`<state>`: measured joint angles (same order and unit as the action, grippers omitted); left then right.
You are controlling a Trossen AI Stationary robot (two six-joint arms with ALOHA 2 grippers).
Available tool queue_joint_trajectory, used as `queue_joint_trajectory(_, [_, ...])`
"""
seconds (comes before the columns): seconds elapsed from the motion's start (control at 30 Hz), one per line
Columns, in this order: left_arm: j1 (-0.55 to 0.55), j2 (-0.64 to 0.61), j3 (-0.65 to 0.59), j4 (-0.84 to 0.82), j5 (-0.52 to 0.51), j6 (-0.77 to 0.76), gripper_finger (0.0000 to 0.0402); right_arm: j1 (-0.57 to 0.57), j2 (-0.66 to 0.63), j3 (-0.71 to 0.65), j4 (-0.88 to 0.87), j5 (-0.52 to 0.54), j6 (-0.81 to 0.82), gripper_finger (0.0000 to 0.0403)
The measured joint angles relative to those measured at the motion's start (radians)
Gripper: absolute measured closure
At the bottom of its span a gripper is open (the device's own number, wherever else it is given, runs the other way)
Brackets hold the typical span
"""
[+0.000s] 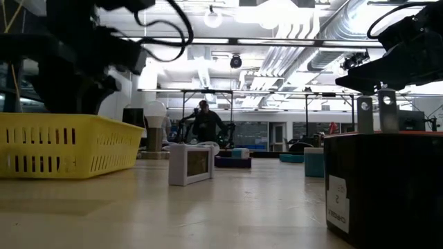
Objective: Pick & Place Office items
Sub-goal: Put the red charger adapter into the yellow bin
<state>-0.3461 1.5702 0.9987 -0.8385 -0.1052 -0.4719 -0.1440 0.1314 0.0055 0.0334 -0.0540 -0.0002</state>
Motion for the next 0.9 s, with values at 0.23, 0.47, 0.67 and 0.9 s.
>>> queue_joint_trajectory(0.23, [0.006, 0.0, -0.024, 0.022, 0.022, -0.002, 0.0257, 0.0, 0.0, 0.0, 0.0, 0.0, 0.0, 0.0155])
queue_joint_trajectory(0.47, [0.006, 0.0, -0.024, 0.021, 0.022, 0.0, 0.0257, 0.0, 0.0, 0.0, 0.0, 0.0, 0.0, 0.0155])
queue_joint_trajectory(0.67, [0.006, 0.0, -0.024, 0.021, 0.022, -0.005, 0.0257, 0.0, 0.0, 0.0, 0.0, 0.0, 0.0, 0.0155])
queue_joint_trajectory(0.9, [0.006, 0.0, -0.024, 0.022, 0.022, -0.008, 0.024, 0.0, 0.0, 0.0, 0.0, 0.0, 0.0, 0.0155])
